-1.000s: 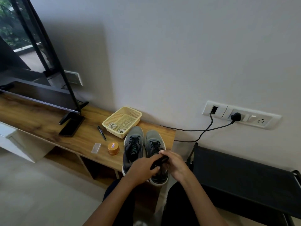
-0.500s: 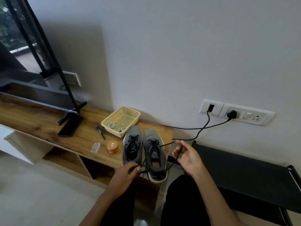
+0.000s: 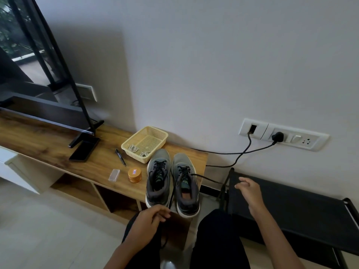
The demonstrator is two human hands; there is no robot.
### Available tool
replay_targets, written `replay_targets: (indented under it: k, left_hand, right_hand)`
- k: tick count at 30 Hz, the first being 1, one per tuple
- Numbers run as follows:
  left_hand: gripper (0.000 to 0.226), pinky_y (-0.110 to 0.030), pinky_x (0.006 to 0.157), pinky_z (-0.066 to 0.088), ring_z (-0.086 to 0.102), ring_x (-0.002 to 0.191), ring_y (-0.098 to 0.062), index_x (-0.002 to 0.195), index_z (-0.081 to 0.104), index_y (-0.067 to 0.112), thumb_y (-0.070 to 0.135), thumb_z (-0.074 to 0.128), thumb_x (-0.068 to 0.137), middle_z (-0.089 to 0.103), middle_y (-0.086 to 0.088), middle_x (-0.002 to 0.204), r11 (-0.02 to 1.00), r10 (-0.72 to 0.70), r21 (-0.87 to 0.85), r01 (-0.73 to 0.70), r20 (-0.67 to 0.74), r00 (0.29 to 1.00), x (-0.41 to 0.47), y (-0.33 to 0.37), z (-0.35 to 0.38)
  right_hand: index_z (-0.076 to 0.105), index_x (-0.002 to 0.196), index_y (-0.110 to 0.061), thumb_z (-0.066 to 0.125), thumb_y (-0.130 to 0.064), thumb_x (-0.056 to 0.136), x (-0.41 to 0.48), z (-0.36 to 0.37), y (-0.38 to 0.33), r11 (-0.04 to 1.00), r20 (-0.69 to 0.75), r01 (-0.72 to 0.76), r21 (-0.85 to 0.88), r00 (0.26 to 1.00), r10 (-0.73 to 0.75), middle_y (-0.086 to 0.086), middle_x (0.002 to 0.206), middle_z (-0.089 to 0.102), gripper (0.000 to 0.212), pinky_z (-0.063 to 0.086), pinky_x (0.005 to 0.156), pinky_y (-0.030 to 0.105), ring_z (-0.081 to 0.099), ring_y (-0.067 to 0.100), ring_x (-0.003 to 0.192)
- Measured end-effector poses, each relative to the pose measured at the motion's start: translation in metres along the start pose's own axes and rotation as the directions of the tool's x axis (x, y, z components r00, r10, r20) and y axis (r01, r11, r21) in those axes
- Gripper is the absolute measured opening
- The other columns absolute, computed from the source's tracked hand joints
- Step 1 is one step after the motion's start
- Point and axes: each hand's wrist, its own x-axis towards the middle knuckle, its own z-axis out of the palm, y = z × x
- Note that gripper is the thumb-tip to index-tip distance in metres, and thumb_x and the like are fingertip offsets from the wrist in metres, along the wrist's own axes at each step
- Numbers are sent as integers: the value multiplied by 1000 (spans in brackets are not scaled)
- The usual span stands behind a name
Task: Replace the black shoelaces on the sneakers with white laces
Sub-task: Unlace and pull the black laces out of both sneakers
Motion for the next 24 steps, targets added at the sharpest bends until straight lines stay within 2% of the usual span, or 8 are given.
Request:
replay_targets:
  k: [2, 4, 7, 11, 15, 20, 22, 24]
  left_hand:
    - [40, -14, 81, 48, 64, 84, -2, 93, 63, 31, -4, 45, 93, 69, 18, 86, 998, 8, -56, -6, 36, 999, 6, 6, 6]
    - [37, -14, 79, 49, 64, 82, -3, 90, 64, 30, -3, 46, 93, 69, 14, 86, 997, 21, -76, -18, 40, 999, 15, 10, 11]
    - [32, -20, 75, 51, 63, 80, -4, 88, 64, 31, 3, 49, 93, 67, 14, 86, 998, 3, -63, -5, -42, 999, 34, 13, 14]
    - [20, -11, 68, 46, 58, 78, 3, 99, 65, 24, 9, 54, 92, 62, 15, 91, 1000, 4, 24, 0, -165, 986, 69, 22, 15]
    - [21, -22, 84, 48, 59, 97, -7, 108, 66, 19, 14, 55, 91, 64, 8, 107, 995, 22, 103, -1, -202, 979, 106, 39, 20]
    - [24, -29, 84, 49, 51, 110, -12, 115, 63, 20, 19, 53, 93, 57, 5, 118, 945, 75, 328, -13, -179, 981, 140, 51, 27]
    - [27, -32, 85, 50, 45, 116, -16, 119, 61, 19, 19, 52, 94, 54, 3, 123, 906, 60, 424, -2, -123, 991, 148, 50, 32]
    - [29, -33, 85, 50, 41, 118, -19, 123, 60, 18, 17, 49, 96, 51, 1, 126, 855, 48, 519, -4, -71, 996, 152, 49, 37]
  right_hand:
    - [64, 114, -19, 64, -13, 82, 2, 9, 2, 993, -35, 32, -116, 999, -36, 5, 120, 60, 33, 37, 103, 46, 49, 27, 119]
    - [67, 100, -20, 62, -11, 83, -2, 20, -5, 991, -14, 71, -117, 997, -73, 4, 108, 63, 21, 43, 95, 41, 53, 25, 111]
    - [67, 89, -13, 60, -5, 86, -13, 45, -18, 989, 153, 122, -87, 982, -107, 4, 94, 65, 11, 41, 77, 26, 58, 16, 90]
    - [70, 94, -7, 64, -6, 85, -17, 93, -19, 965, 317, 208, -159, 937, -149, 4, 93, 65, 11, 40, 77, 22, 59, 16, 90]
    - [67, 96, -8, 67, -15, 83, -11, 133, -16, 936, 252, 265, -232, 946, -205, 4, 98, 63, 14, 38, 73, 22, 57, 15, 89]
    - [49, 76, -23, 68, -20, 82, -12, 147, -11, 865, 168, 360, -349, 932, -320, 6, 92, 56, 21, 32, 55, 18, 52, 17, 81]
    - [54, 79, -20, 67, -19, 83, -8, 149, -7, 842, 150, 386, -376, 922, -356, 6, 93, 56, 14, 31, 54, 19, 53, 19, 84]
    - [61, 88, -11, 64, -15, 85, -4, 150, -3, 834, 157, 399, -382, 917, -367, 7, 96, 57, 6, 36, 62, 24, 54, 22, 89]
